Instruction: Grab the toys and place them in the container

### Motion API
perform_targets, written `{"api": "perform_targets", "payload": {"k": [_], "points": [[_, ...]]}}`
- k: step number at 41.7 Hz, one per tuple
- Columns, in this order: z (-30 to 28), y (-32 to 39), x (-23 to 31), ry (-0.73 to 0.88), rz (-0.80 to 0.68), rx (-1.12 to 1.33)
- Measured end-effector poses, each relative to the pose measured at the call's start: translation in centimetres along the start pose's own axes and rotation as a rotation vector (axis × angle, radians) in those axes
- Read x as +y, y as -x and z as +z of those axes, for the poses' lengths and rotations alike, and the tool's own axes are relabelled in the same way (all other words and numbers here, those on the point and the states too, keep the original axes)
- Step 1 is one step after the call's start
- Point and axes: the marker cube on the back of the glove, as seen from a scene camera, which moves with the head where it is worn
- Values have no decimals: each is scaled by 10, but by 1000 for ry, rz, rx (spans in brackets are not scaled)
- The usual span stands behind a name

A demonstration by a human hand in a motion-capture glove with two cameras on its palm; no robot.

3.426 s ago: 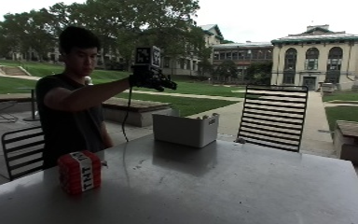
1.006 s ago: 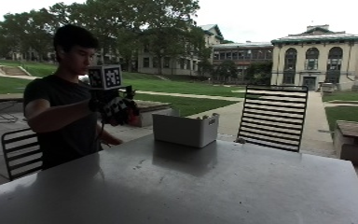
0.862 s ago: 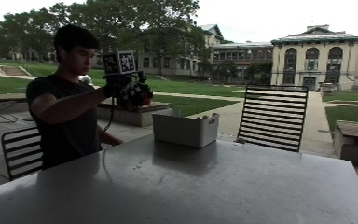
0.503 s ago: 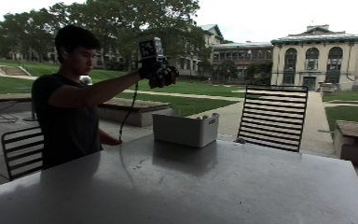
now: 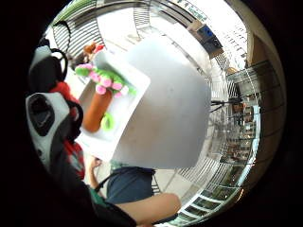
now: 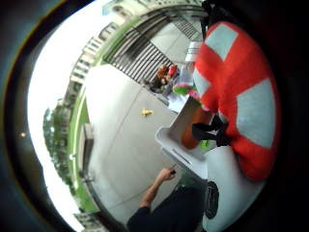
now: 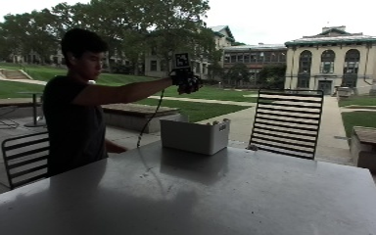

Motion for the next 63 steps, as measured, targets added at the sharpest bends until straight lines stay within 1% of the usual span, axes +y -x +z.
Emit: {"api": "perform_targets", "payload": {"k": [2, 6, 10, 12, 15, 17, 20, 21, 25, 26, 30, 33, 37, 41, 44, 49, 56, 63], "points": [[10, 7, -5, 12, 6, 11], [25, 29, -13, 28, 25, -58], [42, 33, -15, 53, 23, -6], [49, 31, -13, 96, -17, 26], [57, 15, -7, 183, -94, 167], [60, 12, -7, 220, -66, 189], [61, 22, -10, 242, 46, 87], [61, 18, -8, 250, 38, 90], [60, -14, 2, 251, -134, 228], [59, -17, 2, 239, -140, 242], [53, -3, -2, 192, 2, 106], [49, 1, -2, 174, 65, 34], [48, -8, 4, 171, 103, 34], [46, -23, 8, 156, 197, 10], [45, -32, 17, 145, 164, 36], [40, -59, 31, 116, 204, 143], [31, -118, 58, 70, 310, 254], [29, -145, 88, 82, 414, 198]]}}
